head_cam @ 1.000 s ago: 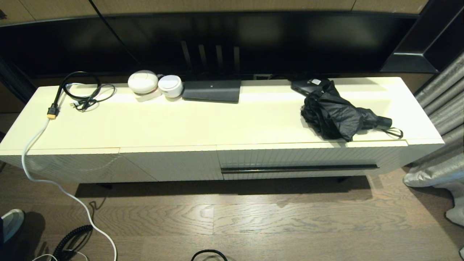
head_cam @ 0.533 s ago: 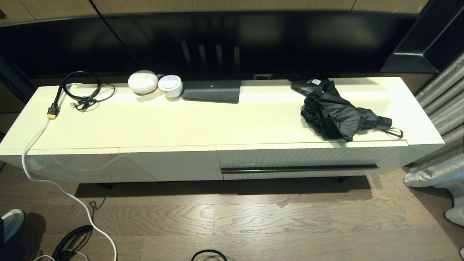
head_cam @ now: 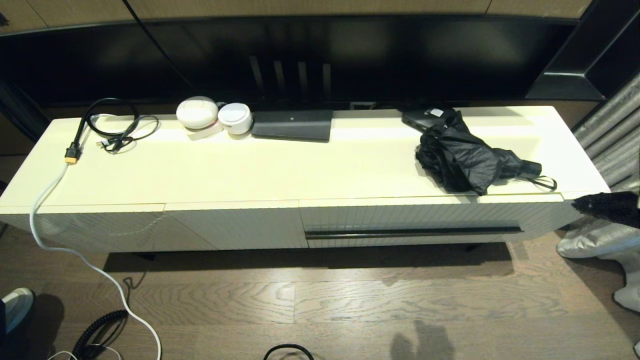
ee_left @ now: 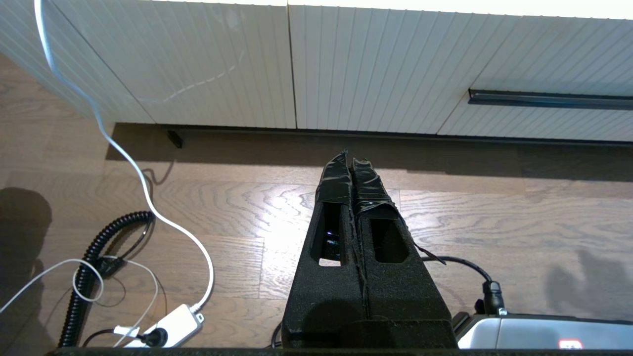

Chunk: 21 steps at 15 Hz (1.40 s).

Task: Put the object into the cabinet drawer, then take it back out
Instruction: Open the drawer

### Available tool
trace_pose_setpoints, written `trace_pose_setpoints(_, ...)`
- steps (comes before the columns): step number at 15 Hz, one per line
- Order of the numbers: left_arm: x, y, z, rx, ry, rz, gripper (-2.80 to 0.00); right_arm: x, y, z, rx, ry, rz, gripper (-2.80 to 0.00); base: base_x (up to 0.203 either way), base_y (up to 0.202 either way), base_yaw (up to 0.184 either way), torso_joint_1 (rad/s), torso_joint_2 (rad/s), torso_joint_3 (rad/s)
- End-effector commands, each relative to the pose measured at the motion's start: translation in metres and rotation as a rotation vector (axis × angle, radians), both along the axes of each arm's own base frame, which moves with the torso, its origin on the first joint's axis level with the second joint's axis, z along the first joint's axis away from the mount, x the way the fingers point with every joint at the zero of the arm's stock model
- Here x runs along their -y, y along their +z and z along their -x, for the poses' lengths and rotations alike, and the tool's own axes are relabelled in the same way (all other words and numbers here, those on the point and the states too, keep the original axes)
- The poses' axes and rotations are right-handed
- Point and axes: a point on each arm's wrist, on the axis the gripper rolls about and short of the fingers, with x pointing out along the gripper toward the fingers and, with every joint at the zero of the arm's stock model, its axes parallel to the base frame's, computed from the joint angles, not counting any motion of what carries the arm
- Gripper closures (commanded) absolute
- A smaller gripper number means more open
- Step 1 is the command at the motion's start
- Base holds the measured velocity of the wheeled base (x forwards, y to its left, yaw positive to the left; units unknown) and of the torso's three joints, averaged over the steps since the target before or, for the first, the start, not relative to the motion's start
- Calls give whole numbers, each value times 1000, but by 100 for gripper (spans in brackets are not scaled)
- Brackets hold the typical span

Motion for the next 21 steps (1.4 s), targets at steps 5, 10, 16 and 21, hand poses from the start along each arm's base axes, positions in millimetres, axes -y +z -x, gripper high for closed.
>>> trace_pose_setpoints(5,0,0,0,0,0,1,0,-71,-47,-63,-184,143,305,0,0,0,0,0,0,0)
trace_pose_setpoints(10,0,0,0,0,1,1,0,-68,-88,-102,-302,288,519,0,0,0,0,0,0,0)
trace_pose_setpoints(16,0,0,0,0,1,1,0,-52,-137,-128,-412,413,593,0,0,0,0,0,0,0)
trace_pose_setpoints(21,0,0,0,0,1,1,0,-67,-167,-169,-374,334,498,0,0,0,0,0,0,0)
